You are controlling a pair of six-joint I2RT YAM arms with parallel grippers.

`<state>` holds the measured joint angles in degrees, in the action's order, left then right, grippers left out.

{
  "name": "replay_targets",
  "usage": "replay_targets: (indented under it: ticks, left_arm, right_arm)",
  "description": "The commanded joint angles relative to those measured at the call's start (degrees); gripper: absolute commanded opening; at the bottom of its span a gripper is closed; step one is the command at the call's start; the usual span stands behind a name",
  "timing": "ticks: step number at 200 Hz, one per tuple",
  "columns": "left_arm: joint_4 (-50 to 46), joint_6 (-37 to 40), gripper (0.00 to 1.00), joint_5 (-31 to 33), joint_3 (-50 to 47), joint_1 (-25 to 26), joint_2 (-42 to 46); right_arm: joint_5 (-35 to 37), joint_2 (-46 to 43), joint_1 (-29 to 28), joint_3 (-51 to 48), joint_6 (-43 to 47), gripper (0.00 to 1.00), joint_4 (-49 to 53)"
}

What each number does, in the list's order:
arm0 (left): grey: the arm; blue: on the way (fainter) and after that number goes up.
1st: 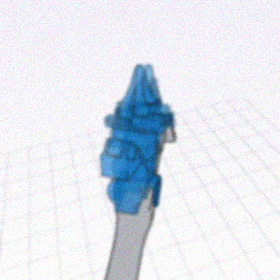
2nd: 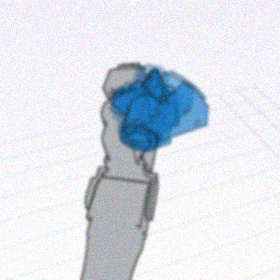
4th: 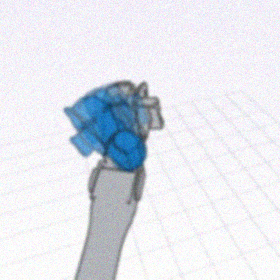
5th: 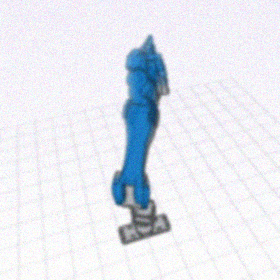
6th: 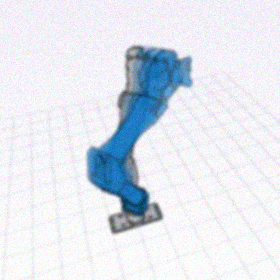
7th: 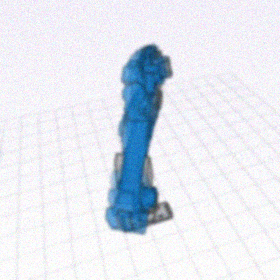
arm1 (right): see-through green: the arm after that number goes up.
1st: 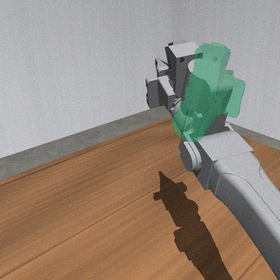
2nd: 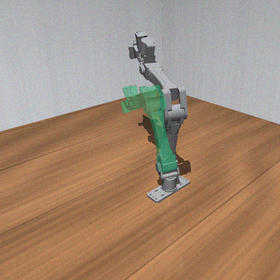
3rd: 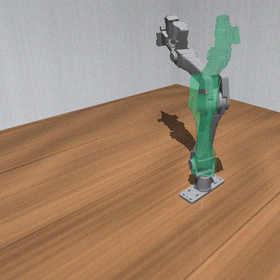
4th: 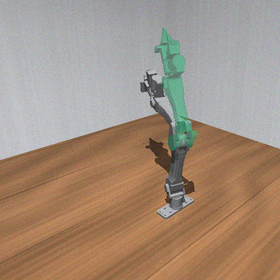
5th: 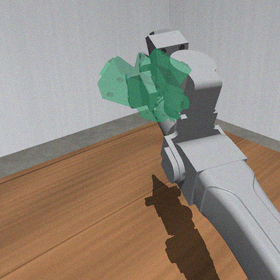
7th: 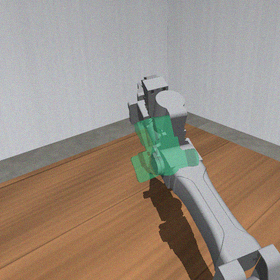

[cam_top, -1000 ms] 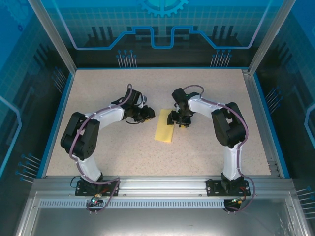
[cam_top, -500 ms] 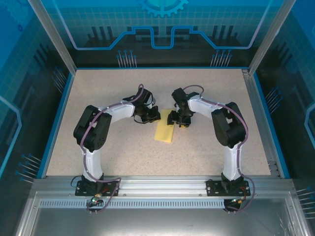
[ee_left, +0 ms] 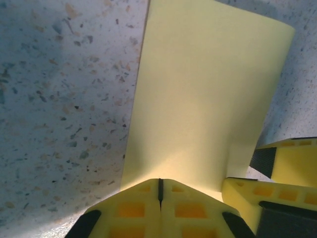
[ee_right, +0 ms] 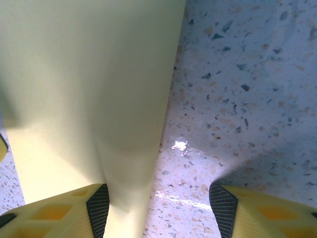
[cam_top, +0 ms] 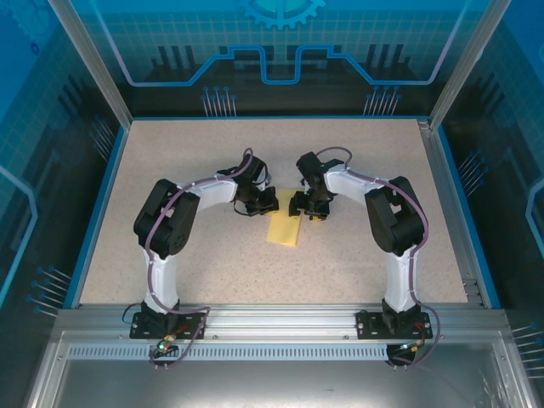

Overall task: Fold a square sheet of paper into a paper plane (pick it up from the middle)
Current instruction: Hold the square sheet of paper at the center of the table.

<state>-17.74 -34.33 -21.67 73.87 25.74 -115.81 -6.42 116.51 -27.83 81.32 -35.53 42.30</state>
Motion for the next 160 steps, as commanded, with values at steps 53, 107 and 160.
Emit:
replay_targets:
  ticks: [53,107,160]
  left_arm:
    - [-2.48,2.20,0.00,1.84,1.09,0.54,-2.69]
    - [-2.20,2.50,0.00,2.00,0.23,0.67,-2.84]
    - [-2.19,2.55,0.00,1.90,-0.06,0.88,-2.93]
  right_arm:
    - [1.67,2.42,-0.30,-0.99,-0.42,0.63,2.61]
    - [-1.31,-4.59,1.21,-1.23,-0.51,0.68,-0.90]
    - [-17.29,-13.33,3.76,-11.97,-3.73,0.38,-18.88]
